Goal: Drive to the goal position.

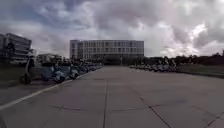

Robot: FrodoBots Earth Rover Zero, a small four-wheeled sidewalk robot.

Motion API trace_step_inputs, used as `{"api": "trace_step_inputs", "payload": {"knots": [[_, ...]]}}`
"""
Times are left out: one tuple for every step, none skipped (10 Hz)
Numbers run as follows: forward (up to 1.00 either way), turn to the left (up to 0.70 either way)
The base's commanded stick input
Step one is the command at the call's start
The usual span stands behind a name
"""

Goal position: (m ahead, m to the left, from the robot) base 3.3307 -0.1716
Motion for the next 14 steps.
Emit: {"api": "trace_step_inputs", "payload": {"knots": [[0.70, 0.00], [0.70, 0.00], [0.70, -0.05], [0.70, -0.14], [0.70, -0.22], [0.70, -0.31], [0.70, -0.35], [0.70, -0.35], [0.70, -0.35], [0.70, -0.35], [0.70, -0.35], [0.70, -0.32], [0.70, -0.18], [0.70, -0.05]]}}
